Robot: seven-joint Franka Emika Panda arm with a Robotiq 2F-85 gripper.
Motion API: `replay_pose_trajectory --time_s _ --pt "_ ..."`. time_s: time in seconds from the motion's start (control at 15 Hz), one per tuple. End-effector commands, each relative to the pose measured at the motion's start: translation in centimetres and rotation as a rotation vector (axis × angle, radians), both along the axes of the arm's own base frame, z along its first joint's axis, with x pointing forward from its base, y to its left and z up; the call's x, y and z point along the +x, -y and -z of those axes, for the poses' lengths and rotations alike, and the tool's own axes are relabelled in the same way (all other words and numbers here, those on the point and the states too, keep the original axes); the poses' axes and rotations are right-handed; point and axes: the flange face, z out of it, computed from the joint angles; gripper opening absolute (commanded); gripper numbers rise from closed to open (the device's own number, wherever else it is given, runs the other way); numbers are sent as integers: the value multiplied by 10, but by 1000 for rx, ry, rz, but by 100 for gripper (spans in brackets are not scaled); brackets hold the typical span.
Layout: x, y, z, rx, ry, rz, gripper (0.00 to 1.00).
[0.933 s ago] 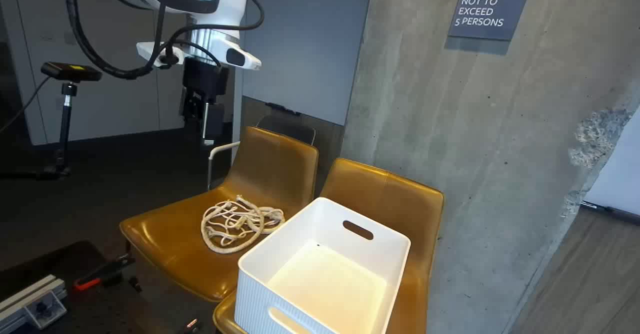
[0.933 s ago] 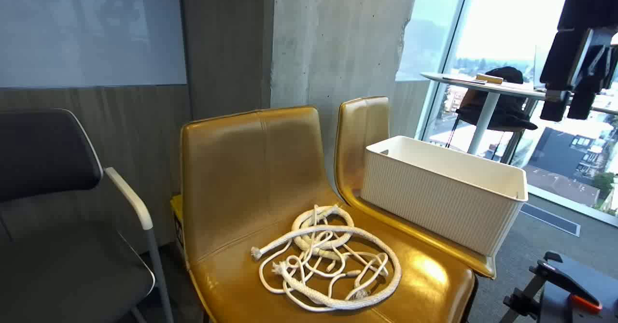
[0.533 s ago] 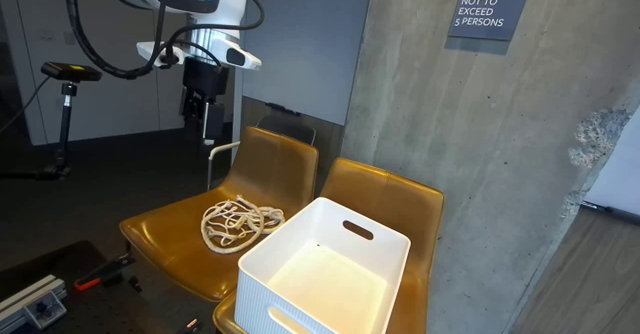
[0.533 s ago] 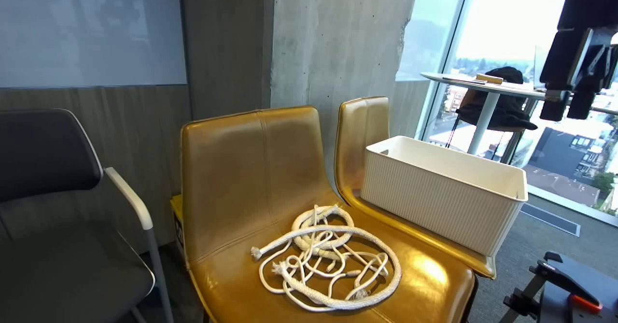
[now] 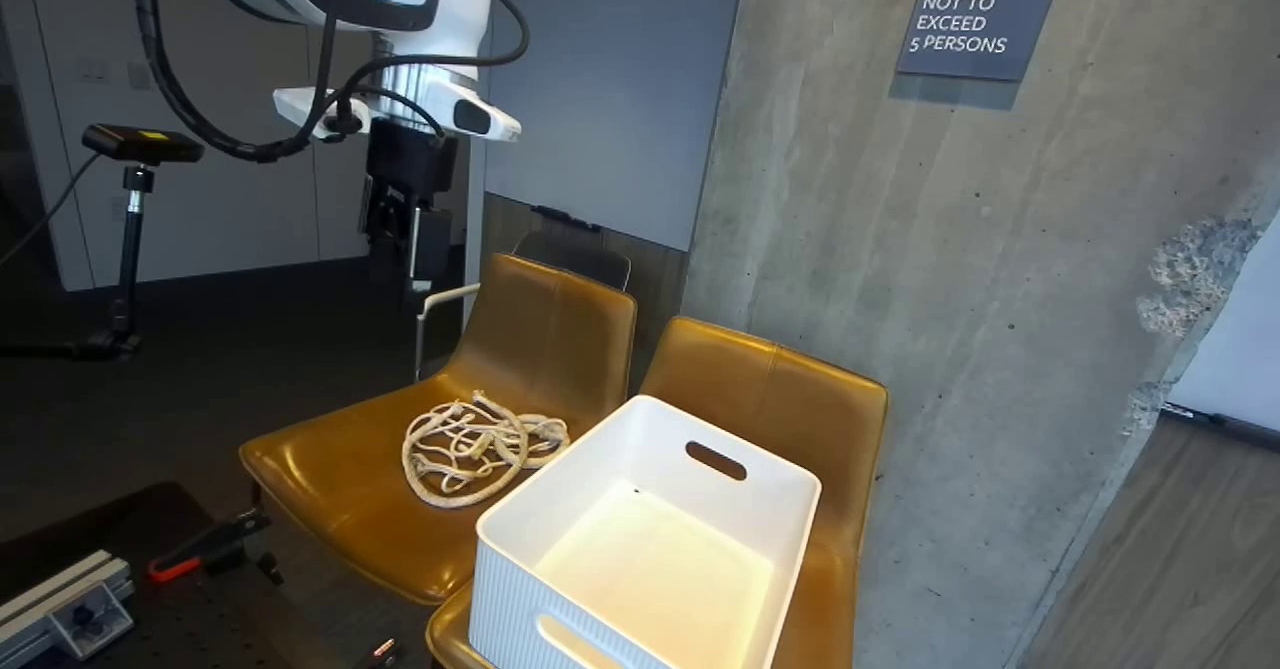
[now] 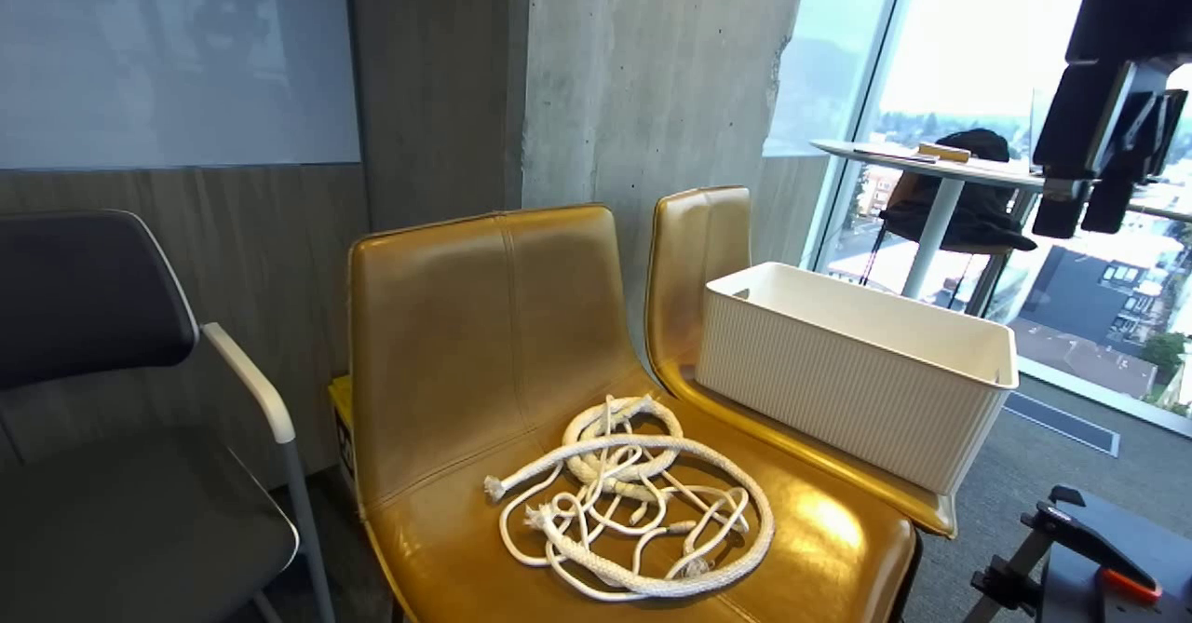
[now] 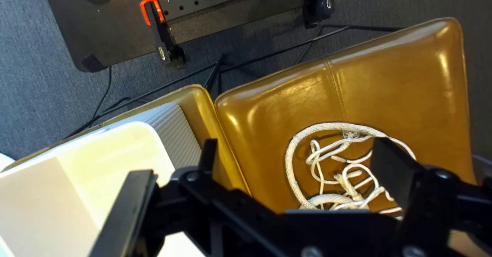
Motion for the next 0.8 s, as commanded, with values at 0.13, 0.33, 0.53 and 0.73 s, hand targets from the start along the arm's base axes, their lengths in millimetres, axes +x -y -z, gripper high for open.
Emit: replay_pose_trajectory --time_s 0.13,0.33,0.53,0.73 --pt "53 -53 31 -78 87 -180 100" --pt "84 -85 67 -137 141 -296 100" --pt "117 -102 105 -168 177 -380 100" --pt "154 -114 145 -170 209 -450 100"
